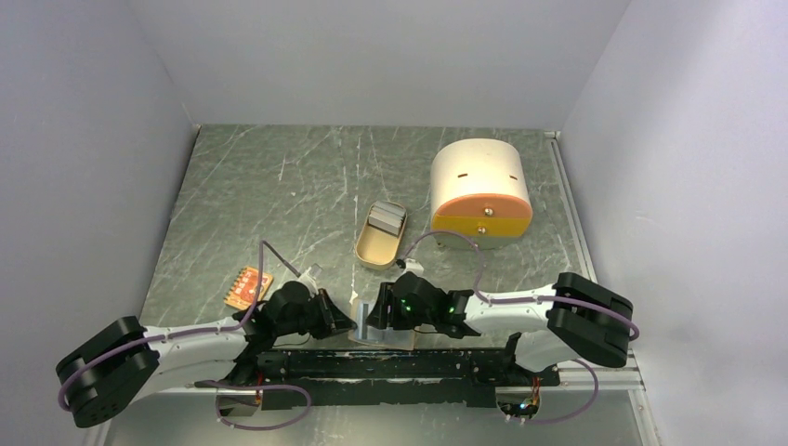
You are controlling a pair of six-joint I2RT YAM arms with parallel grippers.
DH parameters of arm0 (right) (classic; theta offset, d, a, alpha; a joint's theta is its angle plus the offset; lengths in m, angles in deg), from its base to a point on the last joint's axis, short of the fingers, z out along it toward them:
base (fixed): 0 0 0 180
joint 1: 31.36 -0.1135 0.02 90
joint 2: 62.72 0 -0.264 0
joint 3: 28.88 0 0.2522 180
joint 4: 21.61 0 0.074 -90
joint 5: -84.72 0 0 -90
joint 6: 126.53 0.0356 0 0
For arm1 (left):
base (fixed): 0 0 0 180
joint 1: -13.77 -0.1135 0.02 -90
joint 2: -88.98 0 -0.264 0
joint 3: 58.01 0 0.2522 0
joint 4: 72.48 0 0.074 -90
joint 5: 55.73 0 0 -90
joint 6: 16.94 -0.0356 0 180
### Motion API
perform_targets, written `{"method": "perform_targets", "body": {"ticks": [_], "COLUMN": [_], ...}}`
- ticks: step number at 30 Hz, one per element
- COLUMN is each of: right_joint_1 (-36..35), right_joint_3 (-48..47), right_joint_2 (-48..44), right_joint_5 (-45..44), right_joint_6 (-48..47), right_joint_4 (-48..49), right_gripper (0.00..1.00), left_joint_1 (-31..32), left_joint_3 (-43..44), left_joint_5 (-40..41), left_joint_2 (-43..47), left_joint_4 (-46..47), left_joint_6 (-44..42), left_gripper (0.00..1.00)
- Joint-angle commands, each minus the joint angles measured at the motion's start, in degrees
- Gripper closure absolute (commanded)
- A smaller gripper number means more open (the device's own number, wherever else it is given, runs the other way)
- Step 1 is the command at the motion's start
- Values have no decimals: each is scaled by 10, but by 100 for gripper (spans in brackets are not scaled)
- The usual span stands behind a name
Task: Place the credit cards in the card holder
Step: Insert the credit card into the card holder.
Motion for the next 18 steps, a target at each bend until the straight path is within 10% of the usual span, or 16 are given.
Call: {"method": "perform_targets", "body": {"ticks": [1, 18], "right_joint_1": [0, 28], "right_joint_3": [16, -3], "right_joint_2": [17, 5], "right_joint_5": [26, 37], "right_joint_6": [5, -30], "right_joint_4": [59, 21], "right_gripper": [46, 66], "left_joint_1": [10, 20], "left_joint_3": [7, 31], "left_joint_5": [11, 53], "left_joint_2": [-2, 47], "left_joint_4": [12, -54], "left_joint_6": [4, -7], "left_gripper": [91, 91]}}
